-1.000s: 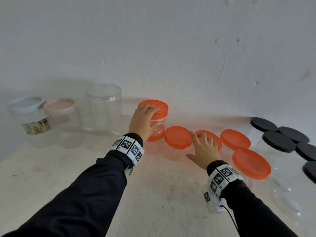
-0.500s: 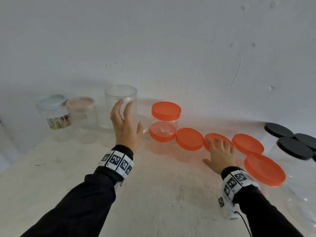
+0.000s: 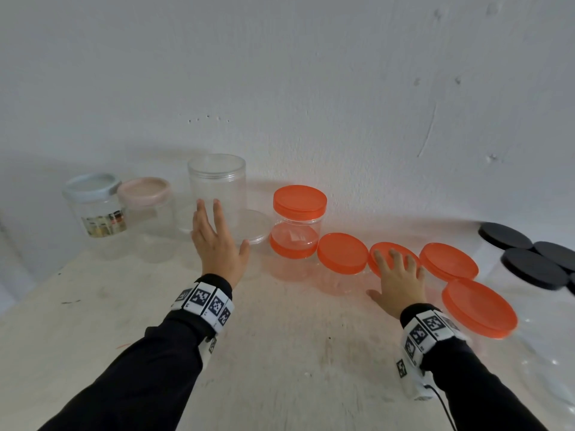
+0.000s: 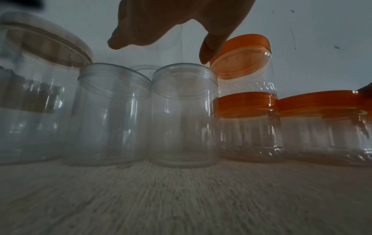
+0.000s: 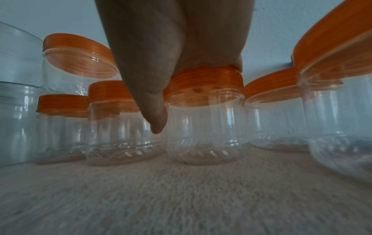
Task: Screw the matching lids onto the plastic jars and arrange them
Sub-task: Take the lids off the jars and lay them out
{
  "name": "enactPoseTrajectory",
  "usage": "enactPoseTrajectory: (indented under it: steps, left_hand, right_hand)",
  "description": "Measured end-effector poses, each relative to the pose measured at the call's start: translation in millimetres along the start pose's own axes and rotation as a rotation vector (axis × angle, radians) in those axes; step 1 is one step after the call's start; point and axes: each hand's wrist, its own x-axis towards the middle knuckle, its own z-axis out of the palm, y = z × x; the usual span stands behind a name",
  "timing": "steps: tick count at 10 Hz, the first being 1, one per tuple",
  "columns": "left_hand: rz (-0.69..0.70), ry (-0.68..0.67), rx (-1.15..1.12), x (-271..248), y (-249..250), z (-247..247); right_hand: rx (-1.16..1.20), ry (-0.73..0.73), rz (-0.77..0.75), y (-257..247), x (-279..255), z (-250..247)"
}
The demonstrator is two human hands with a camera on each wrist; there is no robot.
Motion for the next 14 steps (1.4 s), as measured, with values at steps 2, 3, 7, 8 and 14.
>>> enactPoseTrajectory:
  steps: [2,3,7,8,14]
  left_hand:
    - [0.010,0.010,-0.025,-0.4,4.2,-3.3]
    - [0.107,0.061,-0.060,1.3,14.3,-7.3]
    - [0.432,-0.301,-0.051,26.1,88.3,23.2]
    - [0.413,-0.360,0.047,27.0,88.7,30.4]
    - [0.393,-0.203,-0.048,19.5,82.4,45.9]
  right_hand:
    - [0.007,-0.006,-0.003,-0.1,0.3,-0.4]
    - [0.029,-0.007,-0.010,3.1,1.6,-3.6]
    - [0.353,-0.074,0.215,15.6,6.8,-18.5]
    - [0.378,-0.092,0.216,17.4,7.6,-21.7]
    - [0.837,0.476,0.094,-0.3,8.8,-88.0]
